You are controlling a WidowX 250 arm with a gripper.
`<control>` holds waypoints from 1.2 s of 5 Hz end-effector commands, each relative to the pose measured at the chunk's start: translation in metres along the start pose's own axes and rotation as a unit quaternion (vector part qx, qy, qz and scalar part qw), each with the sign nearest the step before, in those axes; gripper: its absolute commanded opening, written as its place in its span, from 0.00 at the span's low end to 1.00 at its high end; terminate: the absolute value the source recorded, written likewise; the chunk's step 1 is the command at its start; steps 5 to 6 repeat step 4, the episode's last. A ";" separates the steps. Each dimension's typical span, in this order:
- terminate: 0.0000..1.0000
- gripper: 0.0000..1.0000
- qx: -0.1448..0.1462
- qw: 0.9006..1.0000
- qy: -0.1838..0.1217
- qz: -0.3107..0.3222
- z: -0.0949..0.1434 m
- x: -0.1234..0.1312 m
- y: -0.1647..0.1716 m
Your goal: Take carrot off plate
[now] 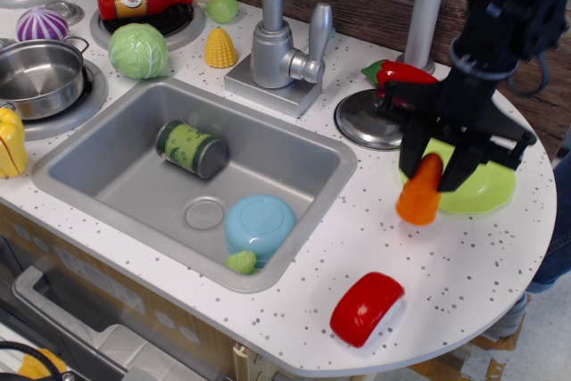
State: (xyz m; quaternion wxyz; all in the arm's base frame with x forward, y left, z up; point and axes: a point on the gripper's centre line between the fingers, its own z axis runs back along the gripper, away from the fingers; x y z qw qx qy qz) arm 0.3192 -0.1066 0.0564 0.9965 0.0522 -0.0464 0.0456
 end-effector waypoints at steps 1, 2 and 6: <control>0.00 1.00 -0.038 0.996 -0.075 0.011 0.008 0.007 -0.005; 0.00 1.00 -0.043 0.996 -0.079 0.011 0.005 0.007 -0.007; 1.00 1.00 -0.043 0.996 -0.079 0.011 0.005 0.007 -0.007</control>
